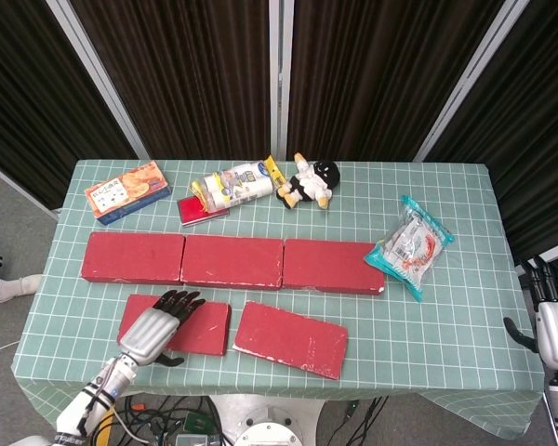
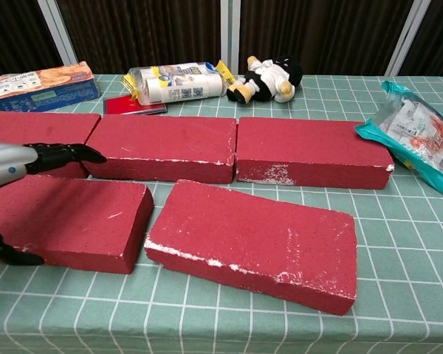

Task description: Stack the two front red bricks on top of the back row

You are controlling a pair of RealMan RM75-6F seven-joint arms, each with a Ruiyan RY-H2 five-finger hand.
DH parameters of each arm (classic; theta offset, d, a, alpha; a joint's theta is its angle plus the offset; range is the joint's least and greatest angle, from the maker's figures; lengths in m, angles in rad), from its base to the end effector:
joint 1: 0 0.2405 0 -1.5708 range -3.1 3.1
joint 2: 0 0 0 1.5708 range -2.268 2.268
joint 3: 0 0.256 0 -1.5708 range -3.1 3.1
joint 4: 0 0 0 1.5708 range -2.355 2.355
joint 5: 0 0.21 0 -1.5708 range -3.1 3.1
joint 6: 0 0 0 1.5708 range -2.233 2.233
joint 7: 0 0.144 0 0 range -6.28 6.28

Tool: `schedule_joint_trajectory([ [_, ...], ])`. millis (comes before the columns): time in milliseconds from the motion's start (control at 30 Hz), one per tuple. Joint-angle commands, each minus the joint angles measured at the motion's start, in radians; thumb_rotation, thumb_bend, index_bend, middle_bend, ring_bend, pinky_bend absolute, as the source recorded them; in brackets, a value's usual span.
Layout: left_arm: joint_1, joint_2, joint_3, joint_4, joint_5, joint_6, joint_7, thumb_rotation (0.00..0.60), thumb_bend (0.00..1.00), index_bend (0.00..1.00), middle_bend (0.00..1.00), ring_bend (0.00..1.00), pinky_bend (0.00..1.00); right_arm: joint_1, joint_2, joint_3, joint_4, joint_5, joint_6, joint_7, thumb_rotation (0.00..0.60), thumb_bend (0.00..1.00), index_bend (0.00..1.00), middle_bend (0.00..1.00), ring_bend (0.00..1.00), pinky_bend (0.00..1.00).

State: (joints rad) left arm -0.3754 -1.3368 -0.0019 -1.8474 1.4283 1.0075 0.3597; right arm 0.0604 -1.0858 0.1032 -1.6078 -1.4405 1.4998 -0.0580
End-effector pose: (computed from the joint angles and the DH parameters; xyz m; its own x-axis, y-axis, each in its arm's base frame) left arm -0.1920 0.2058 0.0127 0.4259 0.4160 0.8035 0.8783 -0.4032 -0.2568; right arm -0.3208 -0.1841 0.1835 0.4737 0.0541 0.8790 -0.8798 0.0742 0.4696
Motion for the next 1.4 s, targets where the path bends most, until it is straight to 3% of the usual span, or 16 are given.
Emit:
schedule_joint_trajectory([
  [33,-0.028,-0.022,-0.016,0.003,-0.056,-0.032,0.031,0.600,0.00,0.04,0.00,0.00,0.02,0.000,-0.001,0.000,0.004,0.002,-0.002,0.004,0.600,0.15,0.00,0.00,0.00,0.00],
  [400,-0.087,-0.033,-0.028,-0.006,-0.207,-0.079,0.088,0.600,0.00,0.03,0.00,0.00,0.01,-0.001,-0.010,0.004,0.018,0.014,-0.006,0.013,0.600,0.16,0.00,0.00,0.00,0.00],
  [900,-0.134,-0.040,-0.015,0.040,-0.306,-0.111,0.055,0.600,0.00,0.03,0.00,0.00,0.01,-0.003,-0.023,0.006,0.036,0.014,0.001,0.019,0.600,0.16,0.00,0.00,0.00,0.00],
  [1400,-0.152,-0.053,0.007,0.054,-0.287,-0.074,0.059,0.600,0.00,0.09,0.12,0.00,0.00,-0.002,-0.041,0.008,0.060,0.016,0.003,0.006,0.600,0.17,0.00,0.00,0.00,0.00],
])
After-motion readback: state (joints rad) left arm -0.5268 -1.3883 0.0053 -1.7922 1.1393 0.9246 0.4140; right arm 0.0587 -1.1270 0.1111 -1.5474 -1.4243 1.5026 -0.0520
